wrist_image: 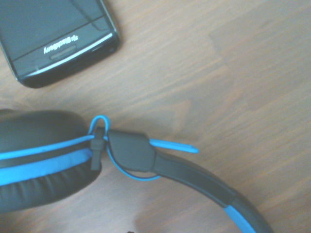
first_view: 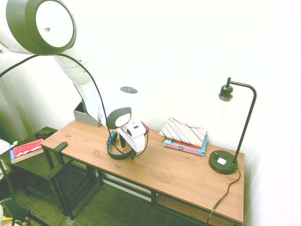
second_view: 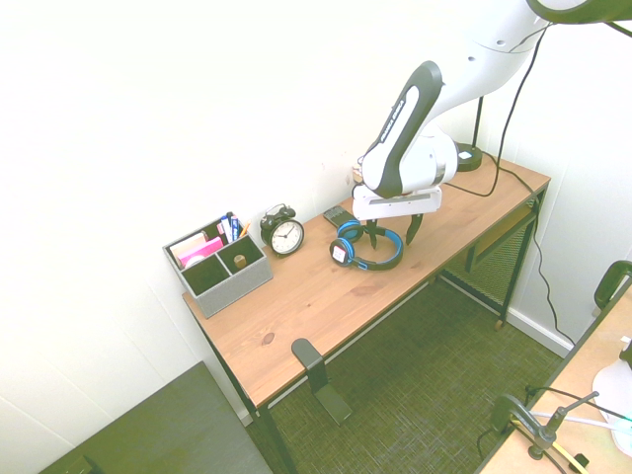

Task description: Hang the headphone

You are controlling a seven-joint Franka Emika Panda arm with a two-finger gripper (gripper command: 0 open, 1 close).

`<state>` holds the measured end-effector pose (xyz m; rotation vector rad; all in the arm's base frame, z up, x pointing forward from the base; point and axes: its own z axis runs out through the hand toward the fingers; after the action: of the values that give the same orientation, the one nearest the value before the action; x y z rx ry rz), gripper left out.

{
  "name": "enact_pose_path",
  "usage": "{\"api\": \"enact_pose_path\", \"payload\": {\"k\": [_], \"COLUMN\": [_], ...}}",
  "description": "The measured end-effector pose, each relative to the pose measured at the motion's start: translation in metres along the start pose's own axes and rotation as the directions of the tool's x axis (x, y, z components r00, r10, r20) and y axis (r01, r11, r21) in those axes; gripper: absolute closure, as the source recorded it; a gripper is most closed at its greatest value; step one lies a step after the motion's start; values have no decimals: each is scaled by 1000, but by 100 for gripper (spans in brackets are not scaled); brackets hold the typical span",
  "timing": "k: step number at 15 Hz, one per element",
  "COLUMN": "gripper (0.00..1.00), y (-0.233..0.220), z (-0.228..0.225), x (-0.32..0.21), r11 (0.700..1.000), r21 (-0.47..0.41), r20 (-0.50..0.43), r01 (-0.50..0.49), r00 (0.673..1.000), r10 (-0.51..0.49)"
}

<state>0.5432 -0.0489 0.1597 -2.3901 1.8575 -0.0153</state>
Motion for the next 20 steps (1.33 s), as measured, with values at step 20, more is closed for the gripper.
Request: {"api": "enact_pose_path", "payload": {"k": [20], "gripper": [100], "y": [16], "z": [4], "x": [-7], "r11": [1000], "r21": [-22], "r20": [-18], "r01": [-2], "r00": [1000], "r10": [1]}}
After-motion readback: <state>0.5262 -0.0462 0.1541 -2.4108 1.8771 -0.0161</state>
